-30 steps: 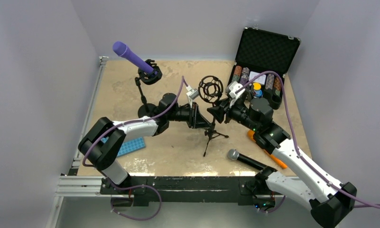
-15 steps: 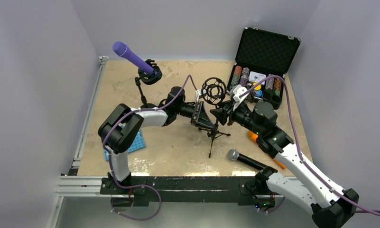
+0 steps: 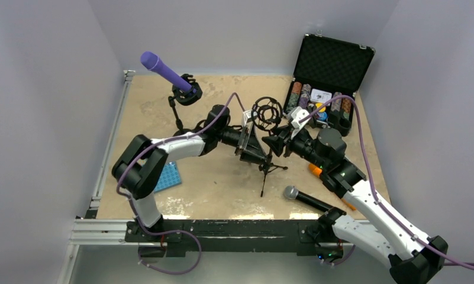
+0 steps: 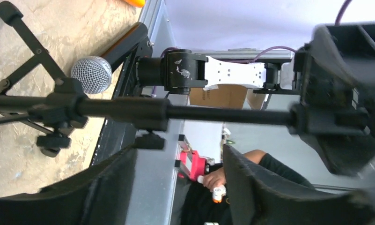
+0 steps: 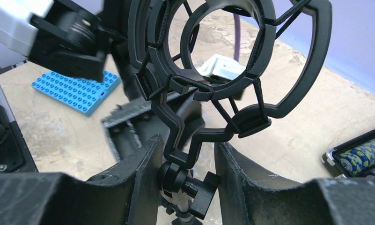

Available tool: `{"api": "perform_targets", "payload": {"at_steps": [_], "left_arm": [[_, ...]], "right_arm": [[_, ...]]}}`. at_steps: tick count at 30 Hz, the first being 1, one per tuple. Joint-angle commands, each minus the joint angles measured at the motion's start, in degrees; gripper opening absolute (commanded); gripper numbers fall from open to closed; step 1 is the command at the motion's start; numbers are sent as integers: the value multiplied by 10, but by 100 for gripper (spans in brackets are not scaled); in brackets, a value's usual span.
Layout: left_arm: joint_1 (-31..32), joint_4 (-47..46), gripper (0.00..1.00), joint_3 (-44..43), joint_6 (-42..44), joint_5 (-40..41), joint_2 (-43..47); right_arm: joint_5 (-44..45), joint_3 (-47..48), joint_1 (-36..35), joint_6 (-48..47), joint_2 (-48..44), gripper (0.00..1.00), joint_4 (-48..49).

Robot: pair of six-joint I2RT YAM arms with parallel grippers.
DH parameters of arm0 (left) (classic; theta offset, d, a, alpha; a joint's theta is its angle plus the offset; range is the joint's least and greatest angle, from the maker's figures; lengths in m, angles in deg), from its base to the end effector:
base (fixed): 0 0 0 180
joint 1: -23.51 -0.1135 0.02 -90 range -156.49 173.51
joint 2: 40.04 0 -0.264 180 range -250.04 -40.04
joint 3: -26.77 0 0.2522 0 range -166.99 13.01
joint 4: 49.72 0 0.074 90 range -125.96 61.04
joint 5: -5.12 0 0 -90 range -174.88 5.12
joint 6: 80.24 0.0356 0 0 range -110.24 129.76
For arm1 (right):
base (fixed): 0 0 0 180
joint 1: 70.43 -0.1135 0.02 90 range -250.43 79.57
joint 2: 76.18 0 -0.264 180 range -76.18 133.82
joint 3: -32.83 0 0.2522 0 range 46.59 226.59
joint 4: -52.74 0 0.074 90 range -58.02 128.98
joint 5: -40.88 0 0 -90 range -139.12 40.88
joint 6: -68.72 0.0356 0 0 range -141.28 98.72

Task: Remove the microphone from the stand

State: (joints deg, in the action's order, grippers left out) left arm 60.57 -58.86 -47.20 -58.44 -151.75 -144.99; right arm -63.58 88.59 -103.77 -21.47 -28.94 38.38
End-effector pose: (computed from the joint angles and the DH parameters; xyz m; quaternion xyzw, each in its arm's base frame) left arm 0.2883 -0.2587 0.2060 -0.1119 -0.7487 0.6486 0.0789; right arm 0.1606 0.1163 0.3337 -0.2931 0.6807 0.2792 0.6106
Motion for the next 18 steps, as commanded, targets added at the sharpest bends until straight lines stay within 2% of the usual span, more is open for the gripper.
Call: {"api": "perform_targets", "payload": {"at_steps": [1,6,10,12,14,16,18], "left_arm": [[-7,82,74,45,154,32,119],[-1,139,72,125,319,107,185],[13,141,69,163,477,250,247],[21,101,66,180,551,324,272],[24,16,63,210,623,360,289],[31,-49,66,226,713,368,295],[36,-62,69,209,784,344,275]], "right_arm": [[15,-13,0,-25,24,0,-72],[20,-12,1,-28,26,0,-72],[13,-13,0,-26,27,0,-71],[10,-15,0,-24,26,0,-71],[5,-15,0,-24,27,0,-71],[1,-16,0,-27,28,0,-71],[6,-17,0,-26,29,0,-70]]}}
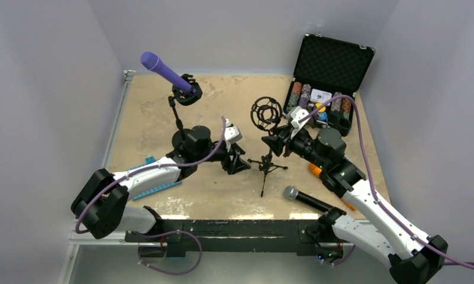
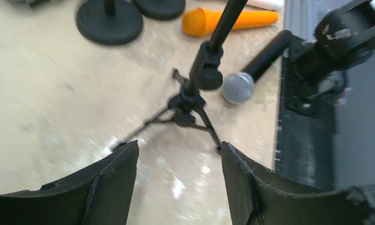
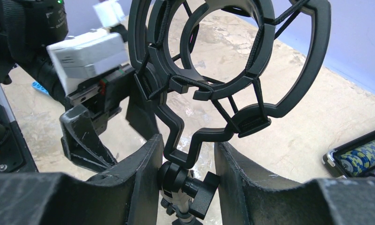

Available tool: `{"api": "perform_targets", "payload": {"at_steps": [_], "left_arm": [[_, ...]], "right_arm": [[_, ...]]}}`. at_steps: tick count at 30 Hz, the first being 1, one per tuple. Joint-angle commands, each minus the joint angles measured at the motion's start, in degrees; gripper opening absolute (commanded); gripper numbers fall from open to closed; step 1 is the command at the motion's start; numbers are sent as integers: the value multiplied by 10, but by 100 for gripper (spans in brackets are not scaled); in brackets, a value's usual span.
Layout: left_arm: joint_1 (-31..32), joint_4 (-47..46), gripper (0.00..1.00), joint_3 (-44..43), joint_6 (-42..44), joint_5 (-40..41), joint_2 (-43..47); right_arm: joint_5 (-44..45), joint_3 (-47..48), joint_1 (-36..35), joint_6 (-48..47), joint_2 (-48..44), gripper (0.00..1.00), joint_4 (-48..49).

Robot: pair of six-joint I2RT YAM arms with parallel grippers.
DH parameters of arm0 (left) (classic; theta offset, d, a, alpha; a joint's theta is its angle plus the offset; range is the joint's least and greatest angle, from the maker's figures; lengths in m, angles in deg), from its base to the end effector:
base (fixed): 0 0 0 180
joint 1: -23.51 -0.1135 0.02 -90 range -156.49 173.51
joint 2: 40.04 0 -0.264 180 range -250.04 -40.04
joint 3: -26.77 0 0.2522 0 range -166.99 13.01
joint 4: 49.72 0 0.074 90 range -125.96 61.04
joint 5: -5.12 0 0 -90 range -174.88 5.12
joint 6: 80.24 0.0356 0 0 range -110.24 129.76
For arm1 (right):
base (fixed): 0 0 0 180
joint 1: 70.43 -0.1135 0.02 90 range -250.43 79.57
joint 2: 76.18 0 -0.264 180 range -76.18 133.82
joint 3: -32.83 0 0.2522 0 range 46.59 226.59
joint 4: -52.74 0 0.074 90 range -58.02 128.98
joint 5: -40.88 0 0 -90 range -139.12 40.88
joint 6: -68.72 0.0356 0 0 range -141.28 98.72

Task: Remove the microphone from the stand

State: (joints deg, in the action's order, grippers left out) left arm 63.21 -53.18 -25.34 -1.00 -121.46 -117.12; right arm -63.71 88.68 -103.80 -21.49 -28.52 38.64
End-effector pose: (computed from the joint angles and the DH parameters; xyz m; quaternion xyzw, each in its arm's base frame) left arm 0.2058 -0.1984 0.2267 0.3671 0.7159 -0.4624 0.3728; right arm 0.1618 0.1173 0.3334 -0.2942 0.6806 0.2799 0.6098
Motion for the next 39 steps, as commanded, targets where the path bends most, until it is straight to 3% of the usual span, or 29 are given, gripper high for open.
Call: {"api": "perform_targets", "payload": {"at_steps": [1,7,14,18,21,26,39], "left_arm": [[10,-133,69,-14,236,32,-12],[21,-149,61,-51,332,-51,-48],[36,-83,54,-62,410,-126,-38],[41,-76,54,-65,343,-114,-37],[50,-98,52,-64,273,-36,-42],[65,-136,49,-56,237,56,-44],[85,-104,46,-61,283,-11,-66]], "right_arm": [[7,-18,1,-25,25,0,-73],[10,-11,1,-25,30,0,-75],[11,-7,1,-23,34,0,-76],[9,-7,1,-19,37,0,-76],[9,-7,1,-18,38,0,-71],[15,-8,1,-17,39,0,-66],[19,-7,1,-19,33,0,-75]]}}
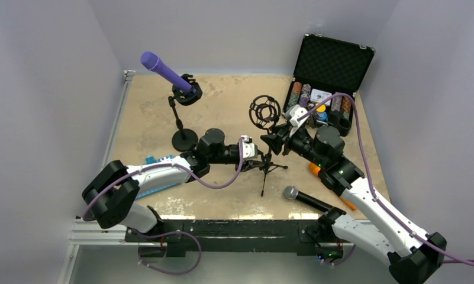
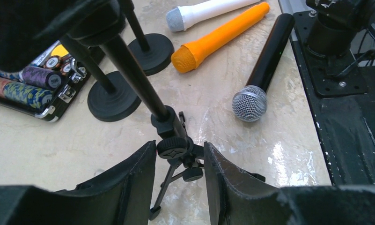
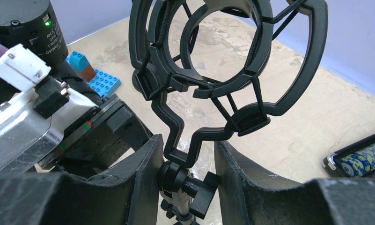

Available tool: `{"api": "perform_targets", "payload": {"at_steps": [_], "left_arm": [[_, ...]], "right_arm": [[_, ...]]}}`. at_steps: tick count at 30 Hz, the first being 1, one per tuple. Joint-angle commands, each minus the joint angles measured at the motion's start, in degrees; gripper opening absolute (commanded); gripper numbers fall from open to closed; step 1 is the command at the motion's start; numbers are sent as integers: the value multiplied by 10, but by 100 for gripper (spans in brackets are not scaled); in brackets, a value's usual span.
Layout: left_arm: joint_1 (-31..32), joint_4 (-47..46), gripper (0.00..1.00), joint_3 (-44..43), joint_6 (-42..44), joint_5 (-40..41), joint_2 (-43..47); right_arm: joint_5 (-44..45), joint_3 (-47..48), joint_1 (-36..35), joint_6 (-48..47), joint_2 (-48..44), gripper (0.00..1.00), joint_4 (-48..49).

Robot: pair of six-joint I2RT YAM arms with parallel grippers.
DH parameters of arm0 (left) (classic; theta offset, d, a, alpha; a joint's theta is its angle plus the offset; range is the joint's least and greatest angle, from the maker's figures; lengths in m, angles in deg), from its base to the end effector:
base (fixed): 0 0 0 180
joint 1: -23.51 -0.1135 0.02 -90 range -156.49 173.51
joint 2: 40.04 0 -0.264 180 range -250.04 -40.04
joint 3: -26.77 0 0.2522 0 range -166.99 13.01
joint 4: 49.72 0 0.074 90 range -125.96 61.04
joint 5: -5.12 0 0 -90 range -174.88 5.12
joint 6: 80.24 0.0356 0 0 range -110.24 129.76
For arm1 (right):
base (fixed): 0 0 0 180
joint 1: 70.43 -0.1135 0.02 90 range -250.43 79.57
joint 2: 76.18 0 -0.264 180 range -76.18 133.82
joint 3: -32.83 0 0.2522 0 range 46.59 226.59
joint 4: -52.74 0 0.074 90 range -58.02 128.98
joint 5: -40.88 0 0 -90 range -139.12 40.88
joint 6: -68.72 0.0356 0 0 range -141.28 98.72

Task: Remove the microphone from the stand

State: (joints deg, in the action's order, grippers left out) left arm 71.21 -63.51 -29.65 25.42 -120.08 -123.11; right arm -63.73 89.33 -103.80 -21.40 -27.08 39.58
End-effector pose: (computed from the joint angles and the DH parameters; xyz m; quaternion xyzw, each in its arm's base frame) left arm 0.1962 -0.2461 0.2395 0.5518 0.5352 -0.3912 0.5060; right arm 0.1664 0.1203 0.3346 -0.2936 0.6800 0.2807 0.6104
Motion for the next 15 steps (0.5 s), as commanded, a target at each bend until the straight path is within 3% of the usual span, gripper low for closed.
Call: {"api": "perform_targets", "payload": {"at_steps": [1,9,11,15], "left_arm": [[5,-1,43,-19,16,-22,-6],[5,15,32,-52,-36,21,-23],[5,28,25,-57,-42,31,-28],[5,47,0,-60,-72,67,-23]], "right_arm": [[20,-14,1,-20,17,0,-85],[19,-18,2,-19,16,0,-82],[20,-19,2,-19,16,0,-81],[22,-19,3,-19,12,0,-84]]}}
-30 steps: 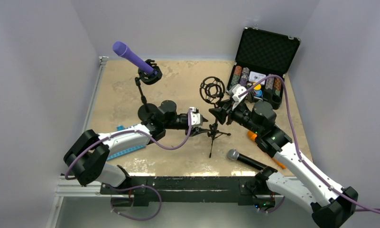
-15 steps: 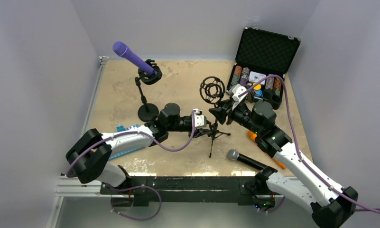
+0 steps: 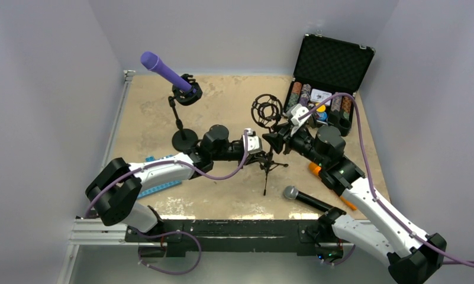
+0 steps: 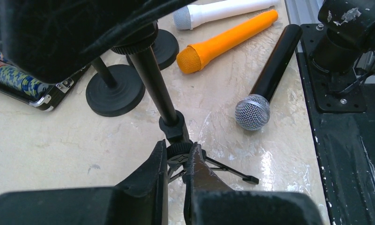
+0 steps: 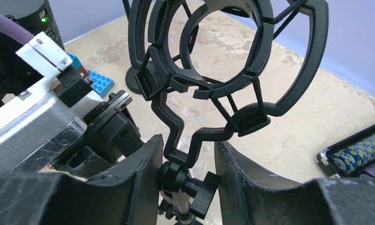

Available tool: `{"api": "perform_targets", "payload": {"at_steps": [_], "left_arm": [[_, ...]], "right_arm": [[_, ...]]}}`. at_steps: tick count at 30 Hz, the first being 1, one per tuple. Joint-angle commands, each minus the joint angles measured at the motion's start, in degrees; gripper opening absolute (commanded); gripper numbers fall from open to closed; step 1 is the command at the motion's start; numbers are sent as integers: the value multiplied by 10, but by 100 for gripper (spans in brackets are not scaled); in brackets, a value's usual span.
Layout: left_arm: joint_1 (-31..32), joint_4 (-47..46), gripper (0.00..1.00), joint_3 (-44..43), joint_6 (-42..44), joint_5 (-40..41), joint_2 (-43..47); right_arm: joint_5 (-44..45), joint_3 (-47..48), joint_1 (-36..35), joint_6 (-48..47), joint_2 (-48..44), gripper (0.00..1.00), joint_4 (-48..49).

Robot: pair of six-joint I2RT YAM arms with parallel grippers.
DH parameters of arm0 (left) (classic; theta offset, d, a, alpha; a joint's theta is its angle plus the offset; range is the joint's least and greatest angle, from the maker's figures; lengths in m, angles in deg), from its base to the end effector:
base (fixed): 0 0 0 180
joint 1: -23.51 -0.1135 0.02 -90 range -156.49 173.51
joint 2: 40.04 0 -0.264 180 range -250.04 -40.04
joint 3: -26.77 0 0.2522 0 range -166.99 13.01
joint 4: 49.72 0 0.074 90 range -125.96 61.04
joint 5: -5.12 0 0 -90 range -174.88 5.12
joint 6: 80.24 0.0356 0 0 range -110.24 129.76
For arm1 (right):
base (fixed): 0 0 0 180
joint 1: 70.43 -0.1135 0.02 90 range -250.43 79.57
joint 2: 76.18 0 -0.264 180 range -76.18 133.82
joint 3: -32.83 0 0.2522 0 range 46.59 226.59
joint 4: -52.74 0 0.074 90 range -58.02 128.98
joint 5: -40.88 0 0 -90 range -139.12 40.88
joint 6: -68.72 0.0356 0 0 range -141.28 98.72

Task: Remove the microphone from the stand

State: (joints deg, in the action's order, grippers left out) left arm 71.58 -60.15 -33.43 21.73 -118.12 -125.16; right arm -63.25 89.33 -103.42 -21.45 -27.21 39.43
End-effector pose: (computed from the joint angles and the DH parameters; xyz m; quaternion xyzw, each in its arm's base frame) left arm 0.2038 -0.2561 0.2443 0.5307 0.5684 -0.3968 0.4878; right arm 0.1670 0.1187 0.3348 -0.2891 0.6821 0.2755 0.6126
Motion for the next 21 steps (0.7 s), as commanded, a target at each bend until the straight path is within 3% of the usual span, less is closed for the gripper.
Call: {"api": "perform_targets", "payload": {"at_steps": [1,4,8,12,16,21], "left_arm": [[1,17,0,-20,-65,58,1],[-7,37,0,-18,-181,63,14],[-14,39,0,-13,-362,-6,15],[-28,-18,0,9,-556,-52,9],[-58,1,0,1,-610,-76,2],[-84,-8,0,-64,-702,-187,-82]], "right_arm": [[19,-17,-1,-19,11,0,-86],[27,-14,0,-21,6,0,-97],[30,-10,1,-32,-8,0,-122],[28,-13,1,-34,-29,0,-139],[29,-15,1,-29,-36,0,-151],[24,-23,1,-23,-37,0,-141]]}}
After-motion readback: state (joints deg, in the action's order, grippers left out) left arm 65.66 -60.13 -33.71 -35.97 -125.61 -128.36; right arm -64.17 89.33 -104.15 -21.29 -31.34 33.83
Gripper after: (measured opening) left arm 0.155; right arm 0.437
